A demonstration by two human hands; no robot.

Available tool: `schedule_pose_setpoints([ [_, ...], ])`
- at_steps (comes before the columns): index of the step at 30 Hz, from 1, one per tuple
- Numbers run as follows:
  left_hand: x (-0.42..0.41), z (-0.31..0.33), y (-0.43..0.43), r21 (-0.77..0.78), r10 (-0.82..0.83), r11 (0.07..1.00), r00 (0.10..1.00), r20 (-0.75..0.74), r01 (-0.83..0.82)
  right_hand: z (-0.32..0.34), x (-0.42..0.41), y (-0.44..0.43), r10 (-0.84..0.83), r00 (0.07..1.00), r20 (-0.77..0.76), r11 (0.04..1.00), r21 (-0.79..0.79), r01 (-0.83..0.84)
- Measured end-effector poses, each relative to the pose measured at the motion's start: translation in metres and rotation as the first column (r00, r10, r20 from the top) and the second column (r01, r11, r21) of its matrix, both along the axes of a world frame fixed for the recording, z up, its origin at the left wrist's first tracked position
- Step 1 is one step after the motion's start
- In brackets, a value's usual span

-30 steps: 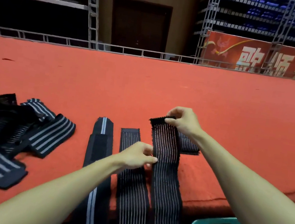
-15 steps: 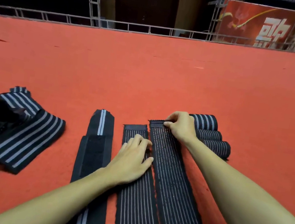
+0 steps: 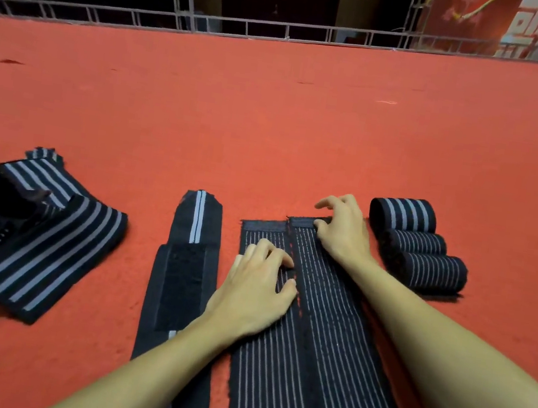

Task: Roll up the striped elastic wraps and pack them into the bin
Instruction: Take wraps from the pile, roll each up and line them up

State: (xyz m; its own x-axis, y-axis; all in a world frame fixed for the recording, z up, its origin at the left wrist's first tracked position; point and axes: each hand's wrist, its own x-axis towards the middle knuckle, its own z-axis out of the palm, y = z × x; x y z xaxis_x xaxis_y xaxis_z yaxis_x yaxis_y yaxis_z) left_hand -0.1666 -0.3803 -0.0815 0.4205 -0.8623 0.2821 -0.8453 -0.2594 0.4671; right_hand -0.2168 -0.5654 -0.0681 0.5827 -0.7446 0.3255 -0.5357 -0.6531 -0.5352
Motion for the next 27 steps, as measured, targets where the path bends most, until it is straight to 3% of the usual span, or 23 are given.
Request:
schedule_pose_setpoints([
  [2, 0.000, 0.002, 0.000, -0.016, 0.011, 1.000, 0.999, -0.044, -0.011, 0.004, 0.009, 0.008, 0.091, 0.996, 0.004, 0.992, -0.086, -0.090],
  [4, 0.000, 0.002, 0.001, -0.022, 0.039, 0.999, 0.992, -0.120, -0.041, 0.006, 0.022, 0.017, 0.191, 0.978, -0.086, 0.974, -0.109, -0.200],
  [6, 0.001, 0.003, 0.001, -0.027, 0.066, 0.997, 0.975, -0.212, -0.073, 0.006, 0.032, 0.023, 0.241, 0.946, -0.216, 0.961, -0.080, -0.263],
  [8, 0.002, 0.003, 0.001, -0.050, 0.075, 0.995, 0.957, -0.280, -0.092, 0.004, 0.037, 0.026, 0.269, 0.934, -0.236, 0.960, -0.011, -0.279],
  [13, 0.005, 0.015, 0.005, -0.179, 0.128, 0.956, 0.878, -0.461, -0.233, 0.018, 0.041, 0.034, 0.272, 0.957, -0.105, 0.961, 0.078, -0.265],
  [15, 0.008, 0.020, 0.011, -0.221, 0.168, 0.917, 0.824, -0.542, -0.332, 0.036, 0.036, 0.042, 0.282, 0.958, 0.049, 0.948, 0.139, -0.286],
  [17, 0.012, 0.025, 0.018, -0.159, 0.228, 0.908, 0.777, -0.587, -0.387, 0.061, 0.027, 0.052, 0.321, 0.918, 0.232, 0.907, 0.204, -0.368],
  [20, 0.014, 0.040, 0.028, -0.038, 0.164, 0.957, 0.642, -0.749, -0.288, 0.097, 0.006, 0.066, 0.320, 0.810, 0.491, 0.779, 0.350, -0.520],
  [24, -0.002, 0.072, 0.041, -0.128, -0.057, 0.985, 0.471, -0.880, -0.118, 0.129, -0.016, 0.070, 0.168, 0.748, 0.643, 0.708, 0.449, -0.545],
  [27, -0.014, 0.093, 0.041, -0.248, -0.240, 0.968, 0.186, -0.953, -0.020, 0.138, -0.032, 0.062, 0.061, 0.756, 0.652, 0.729, 0.488, -0.480],
])
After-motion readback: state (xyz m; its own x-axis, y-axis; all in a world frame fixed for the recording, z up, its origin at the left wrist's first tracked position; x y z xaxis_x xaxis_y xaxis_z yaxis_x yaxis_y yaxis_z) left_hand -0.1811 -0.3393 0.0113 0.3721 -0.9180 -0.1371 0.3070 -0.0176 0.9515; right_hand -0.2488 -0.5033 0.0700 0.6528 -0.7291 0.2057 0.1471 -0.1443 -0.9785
